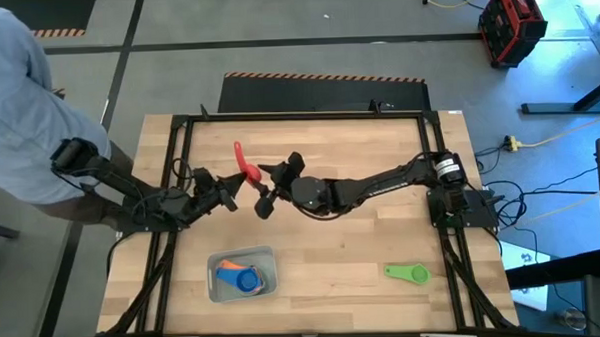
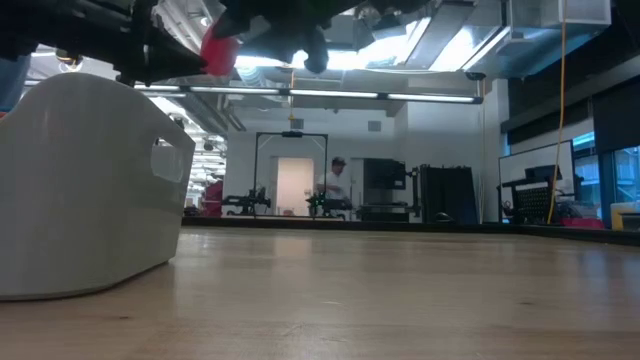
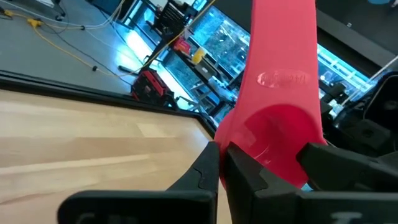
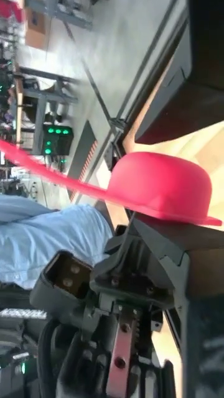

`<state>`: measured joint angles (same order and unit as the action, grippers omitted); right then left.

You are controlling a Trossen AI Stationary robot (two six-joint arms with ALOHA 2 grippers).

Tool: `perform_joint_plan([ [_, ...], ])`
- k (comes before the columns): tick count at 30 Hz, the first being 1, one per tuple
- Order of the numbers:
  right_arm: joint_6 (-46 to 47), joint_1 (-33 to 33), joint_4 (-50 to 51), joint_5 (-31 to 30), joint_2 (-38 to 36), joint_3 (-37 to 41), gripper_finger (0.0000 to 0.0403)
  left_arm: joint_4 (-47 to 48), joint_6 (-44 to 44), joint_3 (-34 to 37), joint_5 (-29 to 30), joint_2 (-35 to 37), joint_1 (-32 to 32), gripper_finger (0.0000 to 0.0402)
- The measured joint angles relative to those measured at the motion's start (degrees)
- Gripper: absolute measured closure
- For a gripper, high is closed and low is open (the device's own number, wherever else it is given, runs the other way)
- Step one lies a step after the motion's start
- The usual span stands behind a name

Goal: Nest measuring cups in basket
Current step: Stack the pink measuring cup on top of the blue measuring cup in the gray bin

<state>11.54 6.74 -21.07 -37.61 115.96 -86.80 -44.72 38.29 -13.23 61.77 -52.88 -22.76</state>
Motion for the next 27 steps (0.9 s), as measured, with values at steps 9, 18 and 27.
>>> perform_joint_plan([
  [9, 0.5, -0.2, 0.0, 0.0, 0.0, 0.0, 0.0206, 0.0, -0.9, 0.0, -0.4, 0.0, 0.0, 0.0397],
  [18, 0.2, -0.3, 0.0, -1.0, 0.0, 0.0, 0.0270, 0.3, -1.6, 0.0, -1.5, 0.0, 0.0, 0.0393],
  [27, 0.0, -0.3, 0.2, -2.5, 0.0, 0.0, 0.0276, 0.3, -1.5, 0.0, -2.2, 0.0, 0.0, 0.0392],
])
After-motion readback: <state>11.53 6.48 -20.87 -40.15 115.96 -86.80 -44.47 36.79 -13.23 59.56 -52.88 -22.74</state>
